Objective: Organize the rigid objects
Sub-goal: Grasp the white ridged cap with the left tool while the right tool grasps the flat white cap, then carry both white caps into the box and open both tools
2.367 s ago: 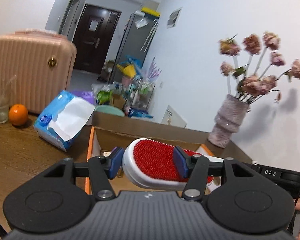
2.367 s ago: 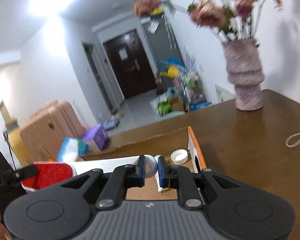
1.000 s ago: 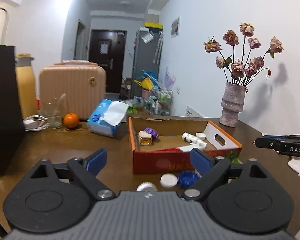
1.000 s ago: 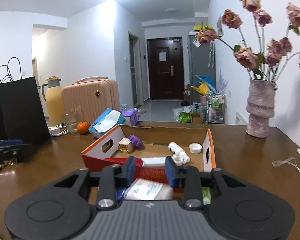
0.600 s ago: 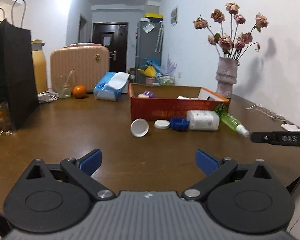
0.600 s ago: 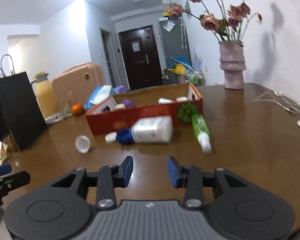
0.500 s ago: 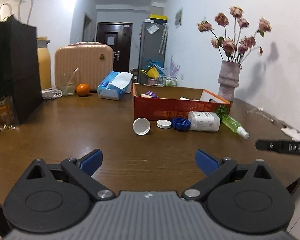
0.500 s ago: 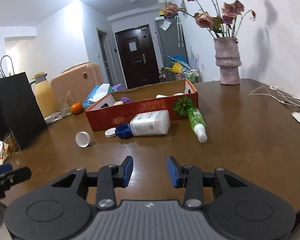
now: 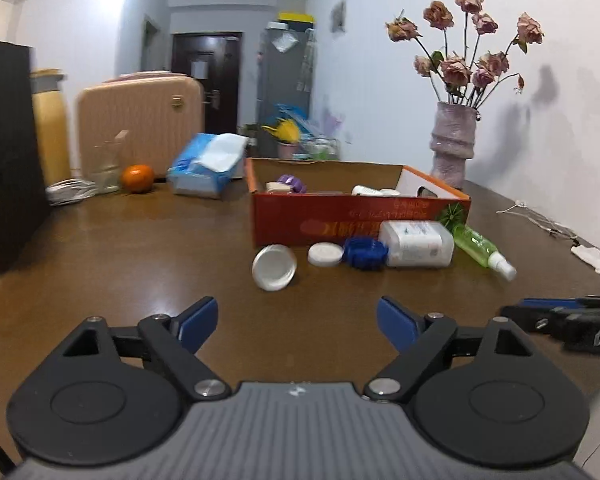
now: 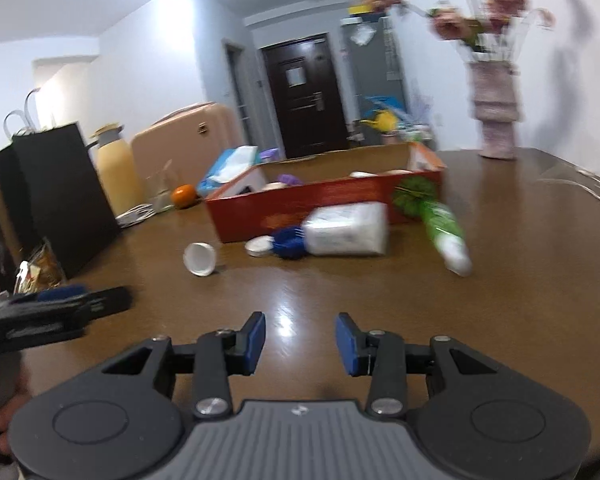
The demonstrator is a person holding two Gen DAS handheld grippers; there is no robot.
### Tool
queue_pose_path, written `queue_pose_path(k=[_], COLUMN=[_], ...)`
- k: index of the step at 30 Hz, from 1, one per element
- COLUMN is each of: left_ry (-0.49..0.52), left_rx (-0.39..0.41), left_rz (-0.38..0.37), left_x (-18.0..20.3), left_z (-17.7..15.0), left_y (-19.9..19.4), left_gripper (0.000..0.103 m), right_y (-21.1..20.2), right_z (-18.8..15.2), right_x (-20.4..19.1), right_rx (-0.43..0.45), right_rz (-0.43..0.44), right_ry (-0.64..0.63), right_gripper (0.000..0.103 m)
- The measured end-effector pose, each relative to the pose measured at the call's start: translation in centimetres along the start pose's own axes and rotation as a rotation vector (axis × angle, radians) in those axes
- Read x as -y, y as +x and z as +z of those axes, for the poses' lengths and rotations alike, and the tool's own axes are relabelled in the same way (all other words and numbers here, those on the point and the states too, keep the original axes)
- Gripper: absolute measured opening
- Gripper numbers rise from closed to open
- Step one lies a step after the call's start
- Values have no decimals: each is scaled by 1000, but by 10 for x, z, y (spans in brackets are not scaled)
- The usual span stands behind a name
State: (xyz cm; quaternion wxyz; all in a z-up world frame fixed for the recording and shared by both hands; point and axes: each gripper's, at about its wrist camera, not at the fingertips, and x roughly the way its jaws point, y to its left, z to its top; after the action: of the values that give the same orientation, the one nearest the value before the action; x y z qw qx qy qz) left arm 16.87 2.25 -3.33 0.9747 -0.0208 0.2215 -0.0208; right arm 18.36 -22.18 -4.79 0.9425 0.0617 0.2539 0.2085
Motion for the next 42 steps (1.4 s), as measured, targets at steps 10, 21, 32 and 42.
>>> queue_pose_path(k=[10,21,32,42], left_ry=[58,25,-17,-55], left_rx=[-138,-186,-154,-67], left_rz=[-1,-66,-45,-41], left_x=[-21,-33,-37,-27], left_z=[34,29,34,42], left_y=[118,145,131,60], left_gripper=[85,41,41,41], right_y=[119,233,244,164], right_z=[87,111,106,124], right_x=[-31,-38,-37,-57], right_rx=[-62,-289,-342,-167], right_rz=[94,156,166,151], right_ry=[-198,-367,-402,-421], right_gripper=[38,56,39,38])
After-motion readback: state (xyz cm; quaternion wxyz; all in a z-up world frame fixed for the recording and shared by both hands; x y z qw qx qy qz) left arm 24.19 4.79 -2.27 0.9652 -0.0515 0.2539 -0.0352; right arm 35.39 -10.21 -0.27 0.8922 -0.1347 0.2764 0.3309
